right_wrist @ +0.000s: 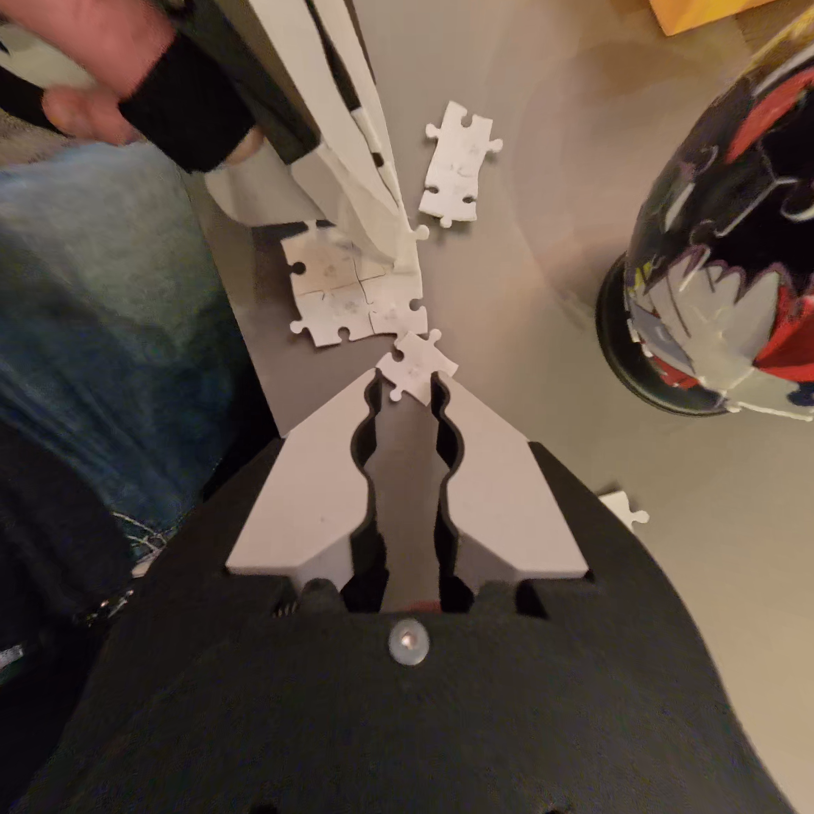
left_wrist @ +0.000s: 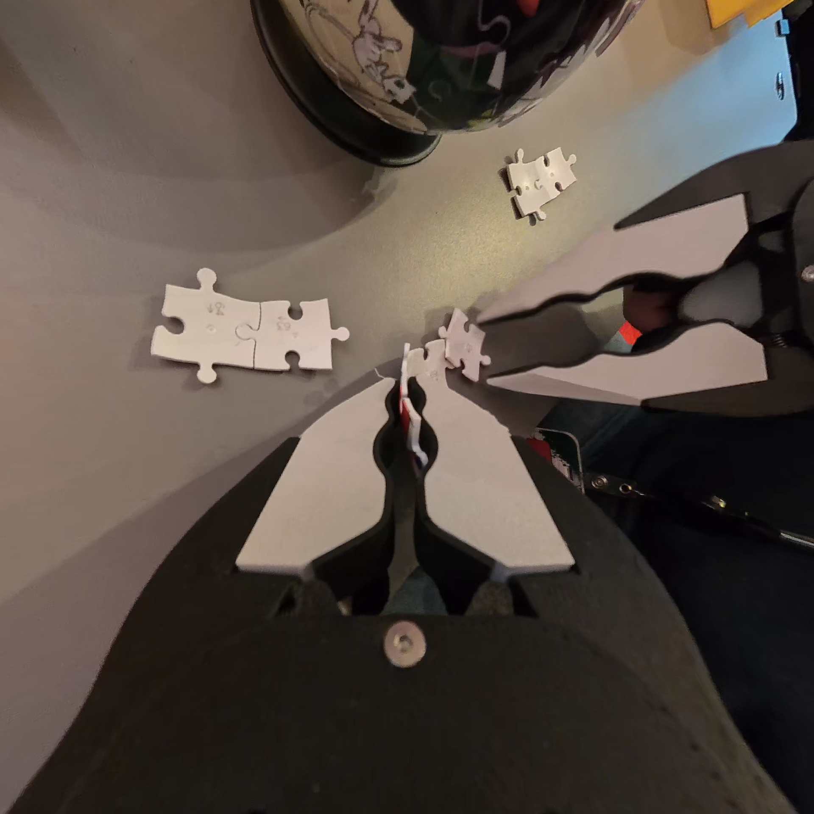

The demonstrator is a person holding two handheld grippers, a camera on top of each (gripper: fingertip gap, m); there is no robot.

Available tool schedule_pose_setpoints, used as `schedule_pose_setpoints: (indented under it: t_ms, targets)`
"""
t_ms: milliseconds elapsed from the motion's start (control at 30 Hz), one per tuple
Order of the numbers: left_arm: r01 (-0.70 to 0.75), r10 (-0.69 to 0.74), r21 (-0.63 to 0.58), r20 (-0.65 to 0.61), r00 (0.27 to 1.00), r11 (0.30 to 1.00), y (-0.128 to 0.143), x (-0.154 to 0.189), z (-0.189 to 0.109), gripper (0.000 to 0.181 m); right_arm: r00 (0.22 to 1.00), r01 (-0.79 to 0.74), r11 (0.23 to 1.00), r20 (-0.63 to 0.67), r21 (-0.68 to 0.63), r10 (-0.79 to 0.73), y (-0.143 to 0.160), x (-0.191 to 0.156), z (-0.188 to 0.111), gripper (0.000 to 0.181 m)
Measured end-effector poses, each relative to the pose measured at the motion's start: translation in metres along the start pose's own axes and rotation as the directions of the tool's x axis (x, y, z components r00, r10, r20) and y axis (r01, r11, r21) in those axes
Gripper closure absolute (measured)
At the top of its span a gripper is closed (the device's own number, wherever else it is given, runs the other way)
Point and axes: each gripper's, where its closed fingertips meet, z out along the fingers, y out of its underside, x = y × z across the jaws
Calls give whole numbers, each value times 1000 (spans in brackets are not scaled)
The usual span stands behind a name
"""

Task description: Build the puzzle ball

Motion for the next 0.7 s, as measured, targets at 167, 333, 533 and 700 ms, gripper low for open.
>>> schedule_pose_setpoints:
  t_ms: [167, 333, 533, 700]
  targets:
    - [4, -4, 2, -1, 1000, 1000, 0, 0, 1, 178, 999, -23, 1000, 46, -14, 24, 2, -11, 3, 171]
    - [5, -5, 2, 1, 1000, 1000, 0, 0, 2, 177, 996, -56, 998, 68, 23, 55, -4, -14, 4, 172]
    - [9, -9, 3, -7, 1000, 1000, 0, -1, 2, 177, 989, 139, 988, 36, 69, -142, -11, -3, -3, 163]
    - [6, -6, 2, -9, 1000, 1000, 0, -1, 2, 177, 938, 335, 941, 82, 44, -337, -5, -1, 6, 168]
